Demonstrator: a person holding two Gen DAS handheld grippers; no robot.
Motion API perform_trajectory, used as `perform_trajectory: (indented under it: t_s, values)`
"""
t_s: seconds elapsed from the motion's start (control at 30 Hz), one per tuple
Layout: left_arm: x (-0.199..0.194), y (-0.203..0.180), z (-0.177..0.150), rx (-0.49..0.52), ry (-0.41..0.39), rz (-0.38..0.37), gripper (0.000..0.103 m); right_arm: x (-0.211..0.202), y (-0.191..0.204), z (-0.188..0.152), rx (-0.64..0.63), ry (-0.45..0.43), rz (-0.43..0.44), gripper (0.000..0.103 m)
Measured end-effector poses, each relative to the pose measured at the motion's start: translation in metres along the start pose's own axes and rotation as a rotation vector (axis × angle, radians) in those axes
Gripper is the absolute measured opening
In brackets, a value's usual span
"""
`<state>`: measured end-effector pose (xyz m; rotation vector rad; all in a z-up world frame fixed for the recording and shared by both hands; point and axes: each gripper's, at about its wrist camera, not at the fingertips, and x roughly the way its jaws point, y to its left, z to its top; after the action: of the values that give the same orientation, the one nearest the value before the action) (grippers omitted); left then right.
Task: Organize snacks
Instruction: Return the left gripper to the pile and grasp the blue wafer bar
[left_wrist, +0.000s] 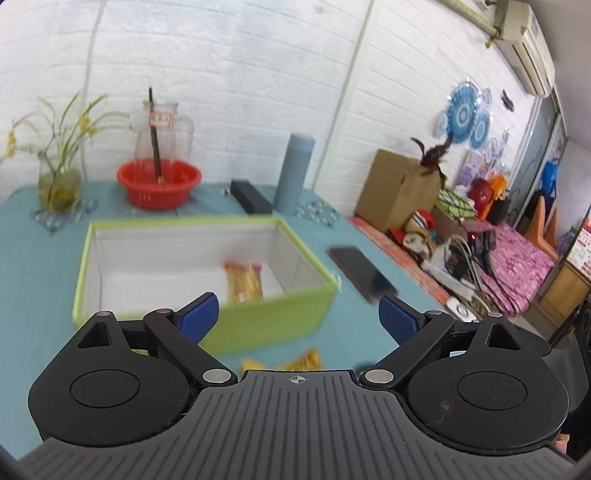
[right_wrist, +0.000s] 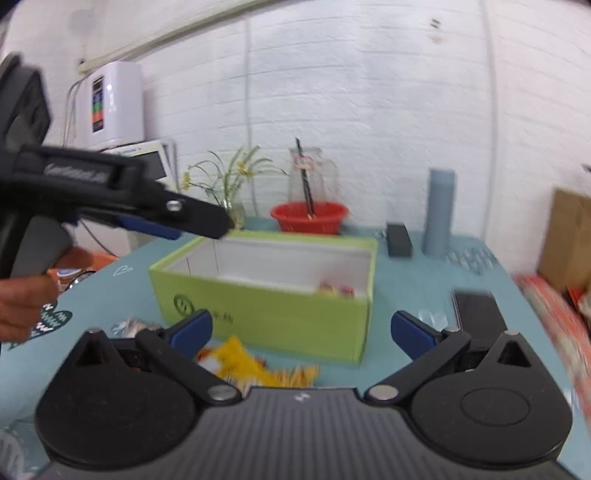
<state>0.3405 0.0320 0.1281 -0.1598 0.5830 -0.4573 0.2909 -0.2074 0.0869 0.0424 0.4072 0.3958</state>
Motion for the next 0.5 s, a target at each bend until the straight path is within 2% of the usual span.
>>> perform_trajectory:
  t_s: [0.17,0.3,0.4,0.5]
  values:
    - [-0.009,-0.007,-0.066,-0.093,0.087,-0.036,0.082,-0.042,0.005,-0.066,0.136,0.051,-0.023,0.103]
    - [-0.017,-0.019,-0.106,-0.161,0.131,-0.098,0.075,-0.068,0.025,-0.105,0.136,0.108,-0.053,0.103]
    - [-0.011,-0.041,-0.112,-0.114,0.176,-0.181,0.068,-0.071,0.033,-0.115,0.086,0.132,-0.076,0.103]
    - [0.003,-0.068,-0.116,-0.036,0.224,-0.207,0.066,-0.074,0.032,-0.12,0.085,0.131,-0.063,0.103]
